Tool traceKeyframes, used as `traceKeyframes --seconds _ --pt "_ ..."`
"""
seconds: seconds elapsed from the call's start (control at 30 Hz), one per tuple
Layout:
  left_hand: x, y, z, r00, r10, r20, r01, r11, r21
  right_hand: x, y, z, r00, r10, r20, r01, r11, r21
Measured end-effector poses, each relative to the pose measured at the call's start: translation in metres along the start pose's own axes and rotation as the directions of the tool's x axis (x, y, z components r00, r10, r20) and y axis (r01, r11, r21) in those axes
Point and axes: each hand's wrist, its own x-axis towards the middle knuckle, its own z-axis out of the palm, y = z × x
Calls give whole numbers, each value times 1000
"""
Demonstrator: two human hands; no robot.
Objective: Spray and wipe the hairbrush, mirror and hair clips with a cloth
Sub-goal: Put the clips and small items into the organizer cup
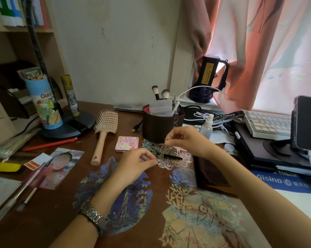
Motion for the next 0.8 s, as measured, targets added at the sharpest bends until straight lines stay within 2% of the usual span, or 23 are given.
traceKeyframes --seconds 0.1,0.4,0.8 --pt "1 -1 -1 1000 -19 10 19 1000 3 3 -4 -18 995 -44 -84 44 999 1" --pt "1 -1 -1 999 -43 33 42 999 29 40 -7 -76 952 -127 -279 90 986 -143" --pt "3 2 -3 998 -47 33 46 998 40 65 -4 -68 966 -131 -222 88 978 -190"
